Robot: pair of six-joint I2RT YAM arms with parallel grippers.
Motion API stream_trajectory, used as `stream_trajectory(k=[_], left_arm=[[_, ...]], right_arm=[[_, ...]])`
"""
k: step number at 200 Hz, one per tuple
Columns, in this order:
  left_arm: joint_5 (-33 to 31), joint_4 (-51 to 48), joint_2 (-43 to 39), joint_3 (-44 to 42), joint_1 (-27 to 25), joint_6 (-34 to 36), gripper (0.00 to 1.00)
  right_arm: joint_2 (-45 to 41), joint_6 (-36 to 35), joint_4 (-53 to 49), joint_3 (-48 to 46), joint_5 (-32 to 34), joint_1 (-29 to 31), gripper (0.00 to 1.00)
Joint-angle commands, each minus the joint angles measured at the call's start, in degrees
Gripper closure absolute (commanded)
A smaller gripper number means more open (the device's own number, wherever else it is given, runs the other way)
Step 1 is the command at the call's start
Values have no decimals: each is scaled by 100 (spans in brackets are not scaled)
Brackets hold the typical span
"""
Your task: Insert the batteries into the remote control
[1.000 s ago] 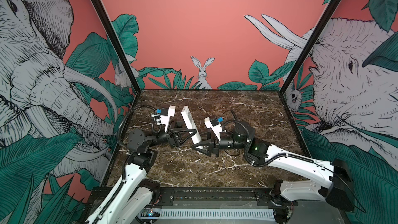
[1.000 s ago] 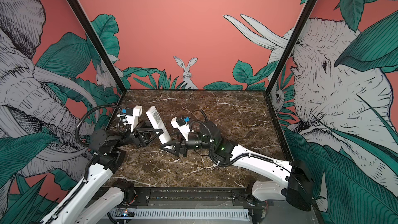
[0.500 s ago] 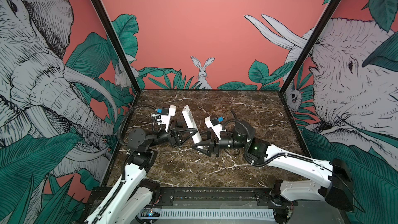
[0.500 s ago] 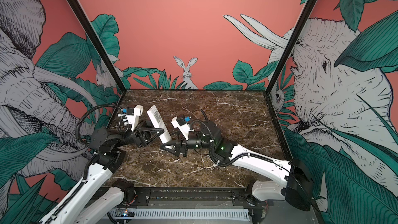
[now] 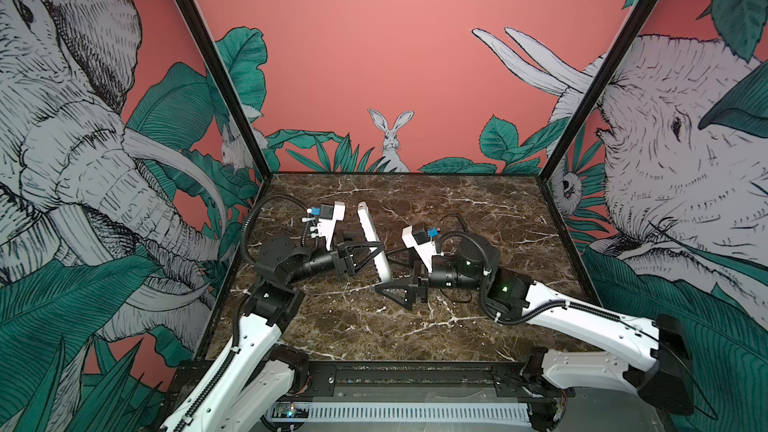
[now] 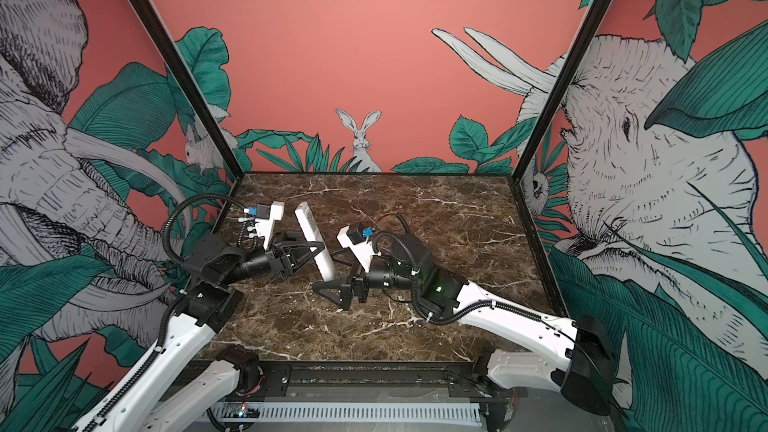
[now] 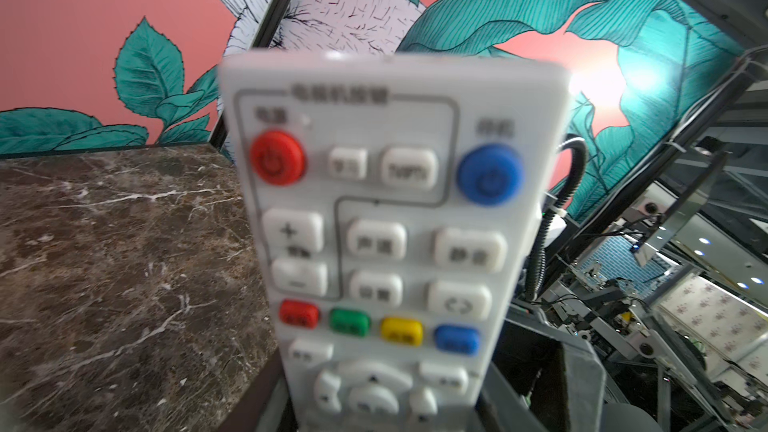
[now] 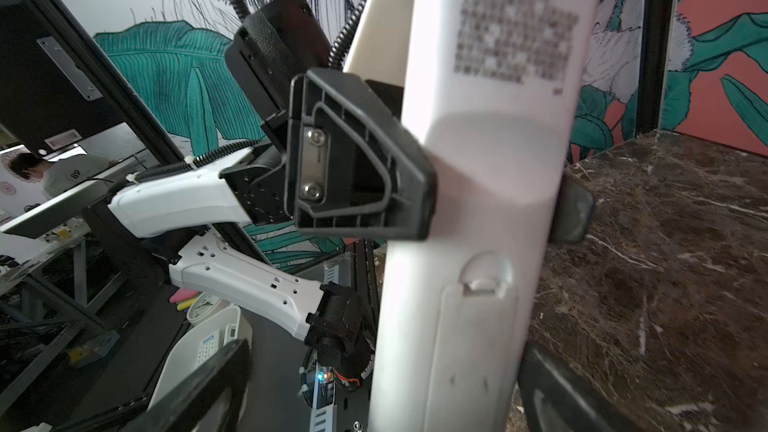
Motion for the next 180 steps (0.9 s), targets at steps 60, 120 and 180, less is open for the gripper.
stream_trajectory(k=[60, 120, 180], left_arm=[[-2237, -3378, 791, 921, -15, 1999, 87], [-3289, -4067, 1507, 953, -19, 2155, 85], [-4220, -4436, 1923, 898, -20, 2120, 84]], right_arm=[[-803, -827, -1400, -230, 2013, -23, 1], [-897, -900, -2234, -258, 3092, -19, 1], [-809, -833, -2925, -107, 3763, -24, 1]])
